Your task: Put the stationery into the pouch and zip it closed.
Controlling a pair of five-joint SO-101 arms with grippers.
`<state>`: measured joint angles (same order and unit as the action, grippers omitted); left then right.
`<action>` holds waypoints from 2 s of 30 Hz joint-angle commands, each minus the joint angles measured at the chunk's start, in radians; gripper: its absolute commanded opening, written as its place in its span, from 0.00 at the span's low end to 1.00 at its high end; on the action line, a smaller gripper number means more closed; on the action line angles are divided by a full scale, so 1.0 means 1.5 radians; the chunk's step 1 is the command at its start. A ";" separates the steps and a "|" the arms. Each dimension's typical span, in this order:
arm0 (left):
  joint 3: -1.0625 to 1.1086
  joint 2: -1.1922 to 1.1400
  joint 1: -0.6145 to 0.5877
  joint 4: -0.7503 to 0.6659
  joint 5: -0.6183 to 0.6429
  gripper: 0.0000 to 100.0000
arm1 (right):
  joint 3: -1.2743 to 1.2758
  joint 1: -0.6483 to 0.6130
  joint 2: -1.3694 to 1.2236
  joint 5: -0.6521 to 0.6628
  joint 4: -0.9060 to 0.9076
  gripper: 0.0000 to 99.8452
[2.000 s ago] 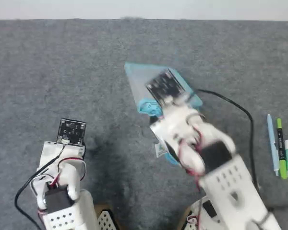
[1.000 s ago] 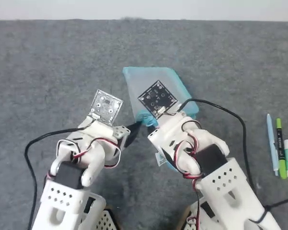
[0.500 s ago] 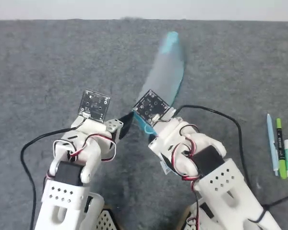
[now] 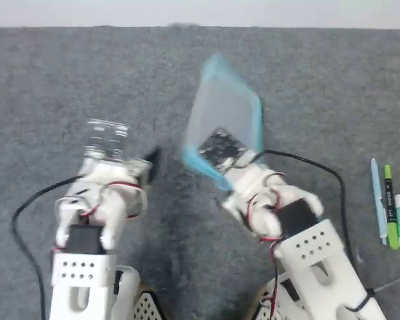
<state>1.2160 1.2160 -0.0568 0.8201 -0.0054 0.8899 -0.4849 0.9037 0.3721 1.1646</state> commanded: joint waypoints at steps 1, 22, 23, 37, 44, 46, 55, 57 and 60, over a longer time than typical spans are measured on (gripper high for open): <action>-0.009 0.013 -0.037 -0.024 0.016 0.24 | -0.026 0.033 -0.006 0.019 0.011 0.01; -0.081 0.018 0.142 0.149 -0.024 0.30 | -0.276 -0.067 -0.144 -0.071 0.081 0.01; -0.081 0.019 0.143 0.153 -0.025 0.30 | -0.282 -0.068 -0.148 -0.075 0.082 0.01; -0.011 0.013 0.136 0.044 -0.038 0.30 | -0.312 -0.112 -0.142 -0.085 0.141 0.01; 0.007 0.013 0.135 0.034 -0.040 0.30 | -0.313 -0.121 -0.115 -0.082 0.154 0.01; 0.019 0.013 0.135 0.016 -0.041 0.30 | -0.313 -0.121 -0.092 -0.062 0.169 0.01; 0.029 0.013 0.135 0.002 -0.036 0.30 | -0.314 -0.127 -0.036 -0.029 0.231 0.01; 0.030 0.013 0.135 -0.008 -0.035 0.30 | -0.314 -0.144 -0.035 -0.026 0.245 0.01; 0.042 0.013 0.135 -0.036 -0.035 0.28 | -0.314 -0.162 -0.034 -0.024 0.266 0.01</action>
<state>1.2712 1.2206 0.1534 0.8355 -0.0560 0.4787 -0.7012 0.8101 0.3168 1.5328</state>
